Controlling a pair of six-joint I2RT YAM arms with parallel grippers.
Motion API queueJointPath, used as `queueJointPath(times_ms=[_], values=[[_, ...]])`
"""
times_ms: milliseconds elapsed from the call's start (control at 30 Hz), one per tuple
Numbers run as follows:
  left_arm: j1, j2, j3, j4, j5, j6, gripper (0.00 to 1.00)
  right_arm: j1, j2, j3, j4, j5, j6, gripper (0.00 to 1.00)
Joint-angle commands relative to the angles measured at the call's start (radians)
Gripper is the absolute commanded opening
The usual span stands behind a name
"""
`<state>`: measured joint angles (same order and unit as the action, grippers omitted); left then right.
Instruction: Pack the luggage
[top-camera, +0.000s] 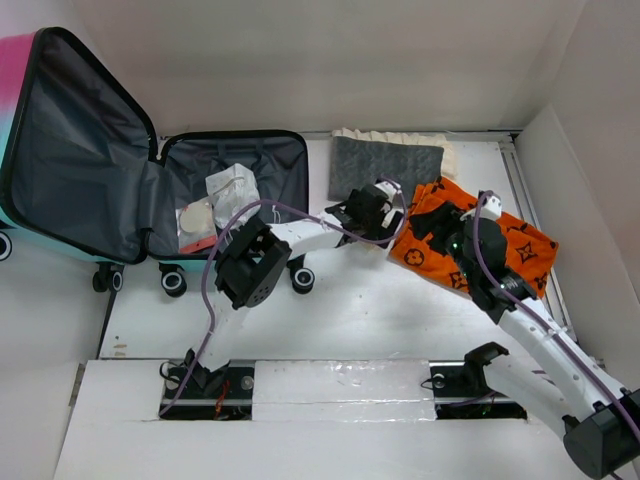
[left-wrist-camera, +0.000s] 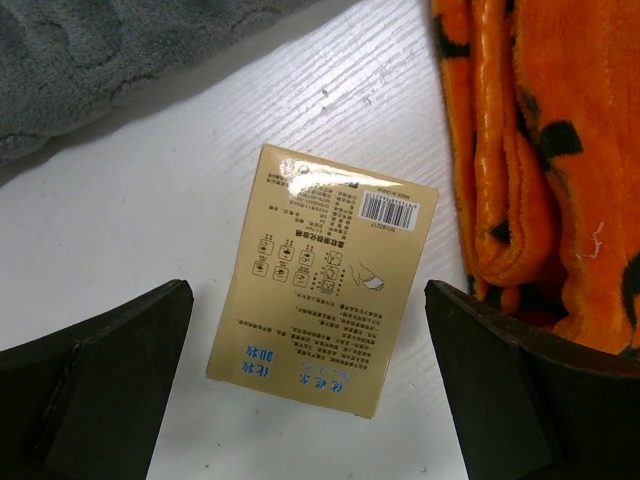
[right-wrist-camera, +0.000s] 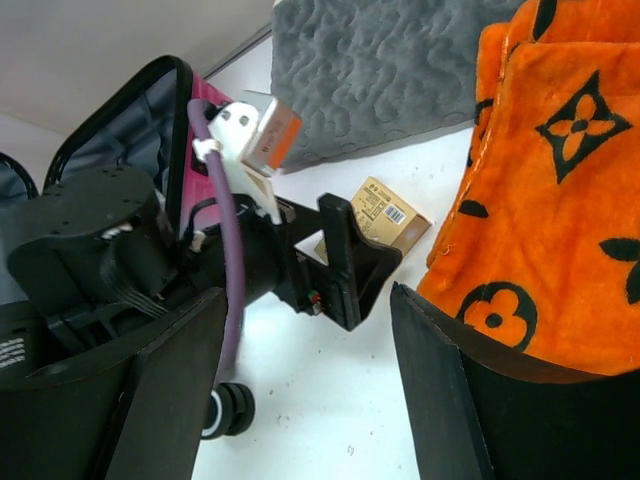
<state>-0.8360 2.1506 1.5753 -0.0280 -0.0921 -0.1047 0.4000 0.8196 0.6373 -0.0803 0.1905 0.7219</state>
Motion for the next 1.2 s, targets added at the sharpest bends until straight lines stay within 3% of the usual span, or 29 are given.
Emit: queueJointPath(times_ms=[0, 100, 133, 167, 267, 467, 667, 767, 833, 867, 900, 967, 1033, 1167], values=[[-0.023, 0.02, 0.014, -0.024, -0.064, 0.03, 0.97, -0.003, 0.001, -0.01, 0.025, -0.022, -0.006, 0.72], [-0.023, 0.032, 0.014, -0.024, -0.115, 0.03, 0.84, -0.003, 0.001, -0.01, 0.025, -0.022, -0.006, 0.72], [-0.023, 0.032, 0.014, -0.024, -0.124, 0.03, 0.7, -0.003, -0.013, -0.01, 0.025, -0.031, -0.006, 0.72], [-0.023, 0.032, 0.014, -0.015, -0.136, 0.02, 0.64, -0.003, -0.023, -0.01, 0.025, -0.031, -0.006, 0.72], [-0.023, -0.038, -0.043, 0.025, -0.178, -0.007, 0.55, -0.003, -0.043, -0.01, 0.025, -0.042, -0.006, 0.72], [0.018, -0.294, -0.151, 0.086, -0.231, -0.075, 0.53, -0.003, -0.053, -0.01, 0.034, -0.065, -0.006, 0.72], [0.193, -0.628, -0.38, 0.152, -0.414, -0.24, 0.53, 0.028, -0.028, -0.01, 0.071, -0.1, -0.006, 0.72], [0.319, -0.783, -0.533, 0.152, -0.49, -0.343, 0.54, 0.049, 0.001, -0.001, 0.082, -0.12, -0.006, 0.72], [0.392, -0.907, -0.68, 0.163, -0.616, -0.426, 0.57, 0.086, 0.015, 0.008, 0.082, -0.12, -0.006, 0.72], [0.423, -0.944, -0.725, 0.175, -0.642, -0.452, 0.7, 0.097, 0.027, 0.009, 0.082, -0.12, -0.015, 0.72], [0.455, -0.975, -0.762, 0.186, -0.627, -0.478, 1.0, 0.106, 0.027, 0.009, 0.082, -0.12, -0.015, 0.72], [0.514, -1.029, -0.831, 0.212, -0.568, -0.49, 1.0, 0.129, 0.041, 0.009, 0.082, -0.1, -0.015, 0.72], [0.514, -1.029, -0.807, 0.238, -0.499, -0.49, 1.0, 0.138, 0.062, 0.009, 0.082, -0.1, -0.015, 0.72], [0.445, -0.945, -0.717, 0.276, -0.405, -0.439, 1.0, 0.157, 0.062, 0.009, 0.082, -0.077, -0.015, 0.72]])
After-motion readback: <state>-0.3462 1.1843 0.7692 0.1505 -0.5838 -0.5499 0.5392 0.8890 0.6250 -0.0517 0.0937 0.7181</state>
